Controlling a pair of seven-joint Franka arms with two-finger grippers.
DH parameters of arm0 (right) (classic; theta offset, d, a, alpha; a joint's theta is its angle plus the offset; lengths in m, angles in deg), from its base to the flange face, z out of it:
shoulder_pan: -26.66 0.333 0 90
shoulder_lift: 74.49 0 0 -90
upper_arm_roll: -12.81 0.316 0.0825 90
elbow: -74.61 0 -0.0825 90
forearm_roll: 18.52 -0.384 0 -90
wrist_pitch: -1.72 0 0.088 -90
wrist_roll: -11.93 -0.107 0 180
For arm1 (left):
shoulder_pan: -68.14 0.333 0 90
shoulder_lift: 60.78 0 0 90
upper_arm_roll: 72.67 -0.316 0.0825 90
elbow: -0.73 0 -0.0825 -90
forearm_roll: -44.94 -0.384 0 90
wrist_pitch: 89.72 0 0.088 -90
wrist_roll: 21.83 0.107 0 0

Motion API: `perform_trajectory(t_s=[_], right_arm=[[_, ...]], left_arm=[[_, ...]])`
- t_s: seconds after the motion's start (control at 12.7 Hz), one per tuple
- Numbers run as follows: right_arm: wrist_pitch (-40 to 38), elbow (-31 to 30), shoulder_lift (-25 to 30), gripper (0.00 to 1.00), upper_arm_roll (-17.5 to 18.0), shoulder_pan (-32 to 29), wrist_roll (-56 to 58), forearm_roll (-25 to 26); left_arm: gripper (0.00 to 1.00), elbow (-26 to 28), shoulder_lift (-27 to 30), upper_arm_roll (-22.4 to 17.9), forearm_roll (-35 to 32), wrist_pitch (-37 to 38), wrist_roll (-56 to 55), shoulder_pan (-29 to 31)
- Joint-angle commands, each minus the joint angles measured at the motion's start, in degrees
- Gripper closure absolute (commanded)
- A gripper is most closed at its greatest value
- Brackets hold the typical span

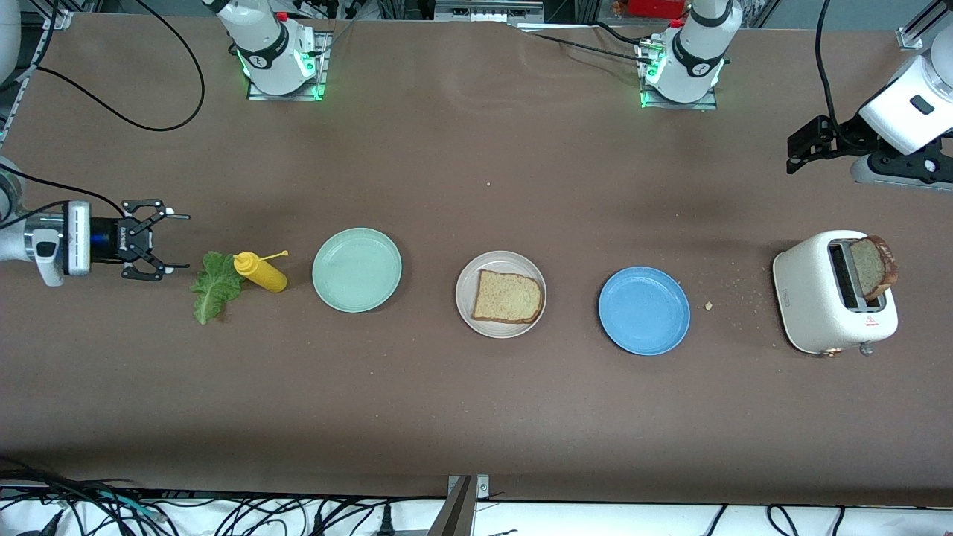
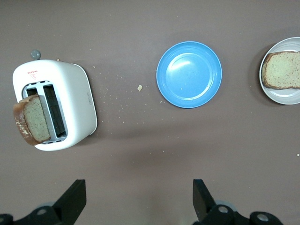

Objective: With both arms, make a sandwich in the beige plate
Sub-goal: 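Reach the right gripper to the yellow mustard bottle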

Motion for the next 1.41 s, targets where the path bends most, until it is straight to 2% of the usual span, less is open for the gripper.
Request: perform_trajectory(t_s=[0.0,0.24,0.63,1.02,1.33], right_arm=[[0.42,0.28,-4.4,0.0,1.8,-0.57,6.85,-3.79],[1.65,0.89,-7.83,0.0,2.08,-0.57,11.69,-5.46],[4.63,4.58,-12.4,0.0,3.3,-0.57,13.11,-8.36],[4.99,4.42,-13.55,0.0,4.45,1.63,13.02,-12.14],[5.78,3.89,-13.47,0.0,4.45,2.95,13.02,-12.67]], left_arm=[[0.0,0.21,0.35,0.27,0.01,0.15,1.06,0.27],[0.0,0.21,0.35,0.19,0.01,0.15,1.58,0.36],[0.0,0.21,0.35,0.19,0.01,0.15,1.59,0.36],[0.0,0.21,0.35,0.19,0.01,0.15,1.59,0.27],[0.0,0.21,0.35,0.19,0.09,0.15,1.59,0.27]])
